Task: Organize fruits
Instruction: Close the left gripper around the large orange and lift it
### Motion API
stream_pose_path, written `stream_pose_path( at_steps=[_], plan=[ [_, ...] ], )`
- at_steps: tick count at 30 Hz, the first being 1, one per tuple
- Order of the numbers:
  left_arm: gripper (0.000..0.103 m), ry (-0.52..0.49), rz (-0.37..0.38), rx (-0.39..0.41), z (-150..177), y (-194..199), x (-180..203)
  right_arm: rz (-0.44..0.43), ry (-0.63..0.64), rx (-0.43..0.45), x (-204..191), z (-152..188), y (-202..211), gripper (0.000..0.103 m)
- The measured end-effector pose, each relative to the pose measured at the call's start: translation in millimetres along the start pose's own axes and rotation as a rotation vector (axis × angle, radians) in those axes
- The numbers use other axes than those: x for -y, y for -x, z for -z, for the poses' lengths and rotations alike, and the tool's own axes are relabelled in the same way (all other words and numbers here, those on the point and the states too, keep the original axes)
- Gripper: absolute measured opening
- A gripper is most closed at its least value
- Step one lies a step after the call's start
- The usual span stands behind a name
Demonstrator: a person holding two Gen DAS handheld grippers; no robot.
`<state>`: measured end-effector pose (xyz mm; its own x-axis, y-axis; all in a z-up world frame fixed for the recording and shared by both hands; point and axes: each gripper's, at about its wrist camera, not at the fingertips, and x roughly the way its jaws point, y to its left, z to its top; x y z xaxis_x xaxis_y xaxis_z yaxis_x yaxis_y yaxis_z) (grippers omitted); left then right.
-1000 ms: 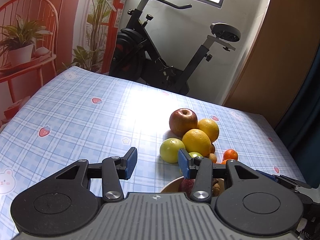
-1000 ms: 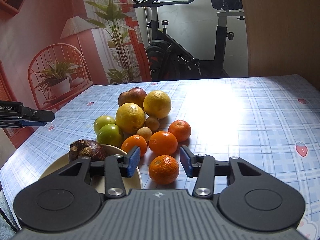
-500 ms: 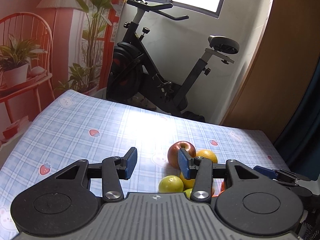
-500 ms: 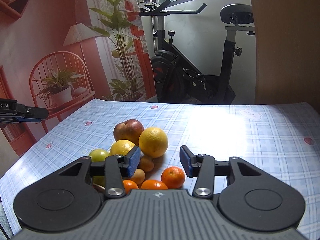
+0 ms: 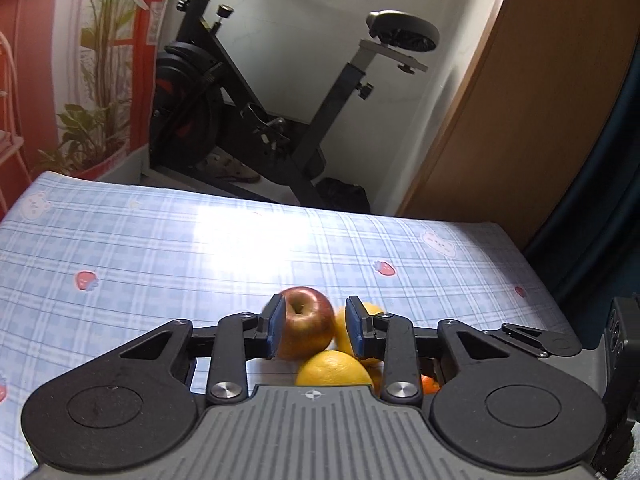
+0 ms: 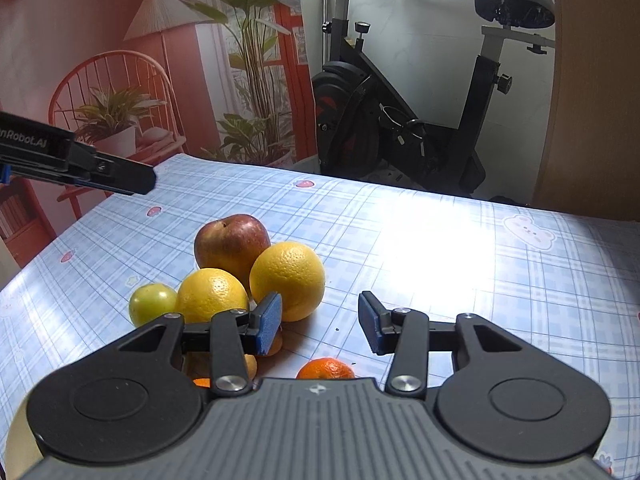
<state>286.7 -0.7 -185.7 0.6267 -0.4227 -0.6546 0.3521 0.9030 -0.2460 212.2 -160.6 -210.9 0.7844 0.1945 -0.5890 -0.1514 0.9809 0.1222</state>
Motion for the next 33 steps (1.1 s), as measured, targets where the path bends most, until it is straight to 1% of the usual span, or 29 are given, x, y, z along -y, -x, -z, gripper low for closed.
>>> stream_pose_path(
  at_steps=[1, 4, 9, 15, 17, 20, 24, 30, 33],
  plan=[
    [0.032, -0.001, 0.015, -0.02, -1, -9, 3, -0.004, 0.007, -0.006, 1, 0, -3, 0.046],
    [0.032, -0.009, 0.057, -0.067, -5, -32, 9, -0.024, 0.02, -0.016, -1, 1, -9, 0.046],
    [0.032, -0.015, 0.079, -0.109, -11, -59, 13, -0.049, 0.021, -0.019, 0, 0, -17, 0.046],
    [0.031, -0.036, 0.088, -0.168, -16, -86, 14, -0.063, 0.025, -0.023, 1, -1, -22, 0.046],
    [0.029, -0.043, 0.092, -0.194, -17, -95, 18, -0.067, 0.021, -0.024, 1, -1, -23, 0.046],
    [0.029, -0.027, 0.116, -0.207, -17, -99, 16, -0.076, 0.024, -0.028, 1, -2, -23, 0.046],
    [0.028, -0.048, 0.117, -0.21, -17, -97, 19, -0.082, 0.032, -0.03, -1, -3, -25, 0.046],
    [0.028, -0.036, 0.13, -0.21, -18, -97, 19, -0.111, 0.014, -0.039, -2, -5, -32, 0.047],
    [0.028, -0.043, 0.132, -0.209, -17, -96, 20, -0.116, 0.001, -0.04, -1, -7, -35, 0.05]
  ],
)
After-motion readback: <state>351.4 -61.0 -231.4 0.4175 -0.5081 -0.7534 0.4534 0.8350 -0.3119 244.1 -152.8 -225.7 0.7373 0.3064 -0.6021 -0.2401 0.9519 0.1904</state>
